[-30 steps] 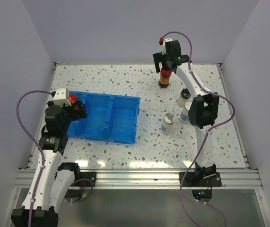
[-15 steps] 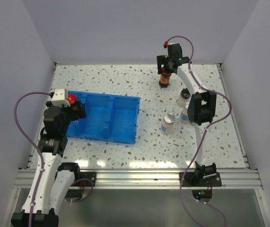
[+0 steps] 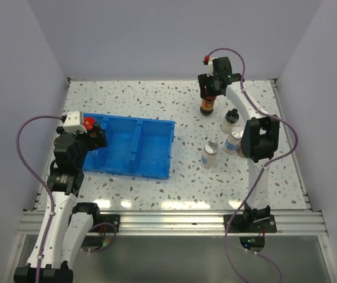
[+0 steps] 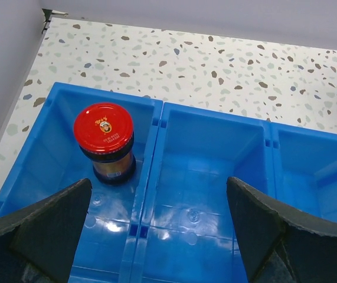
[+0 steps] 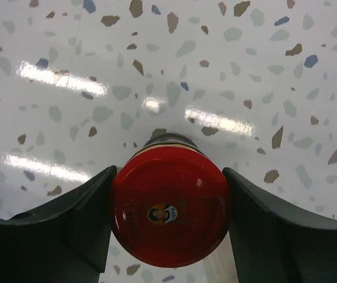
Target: Organize the condiment bottles
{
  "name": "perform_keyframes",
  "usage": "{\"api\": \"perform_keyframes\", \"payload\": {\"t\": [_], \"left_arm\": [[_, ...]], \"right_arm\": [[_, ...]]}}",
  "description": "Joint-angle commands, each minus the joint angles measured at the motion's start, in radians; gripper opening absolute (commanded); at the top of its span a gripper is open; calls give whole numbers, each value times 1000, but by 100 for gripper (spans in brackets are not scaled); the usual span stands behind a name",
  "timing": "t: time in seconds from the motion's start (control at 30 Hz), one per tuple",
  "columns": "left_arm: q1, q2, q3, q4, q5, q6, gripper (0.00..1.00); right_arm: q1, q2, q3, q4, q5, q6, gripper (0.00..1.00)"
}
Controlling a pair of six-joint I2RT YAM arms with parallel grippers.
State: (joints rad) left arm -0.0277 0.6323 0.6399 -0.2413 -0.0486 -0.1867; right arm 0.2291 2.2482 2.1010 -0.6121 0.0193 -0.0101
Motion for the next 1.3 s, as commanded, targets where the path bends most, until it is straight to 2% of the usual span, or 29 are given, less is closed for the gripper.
{"api": "perform_keyframes", "payload": {"t": [0.0,0.33,0.5,0.73,0.9,1.03,1.17,1.27], "left_arm": [[-6,-20,0,43,-19,20,100],[-6,-52,0,43,-56,13,100],[-6,-75,-5,51,-83,9,100],[-5,-131,-2,45,-293,-46,100],[-3,-192,-5,45,-456,-94,100],[-2,-243,-11,43,-643,-140,100],[-1,-316,-22,45,-730,-163,100],[2,-358,-43,63,-772,-171,100]], "right_arm": [[45,-268,-33,112,-65,-56,0],[188,-407,-49,68,-119,-65,0],[306,-397,43,3,-249,-68,0],[493,-312,169,-3,-340,-53,0],[619,-167,318,41,-383,58,0],[703,-58,411,87,-372,119,0],[783,39,533,104,-349,162,0],[802,76,557,132,-351,186,0]]}}
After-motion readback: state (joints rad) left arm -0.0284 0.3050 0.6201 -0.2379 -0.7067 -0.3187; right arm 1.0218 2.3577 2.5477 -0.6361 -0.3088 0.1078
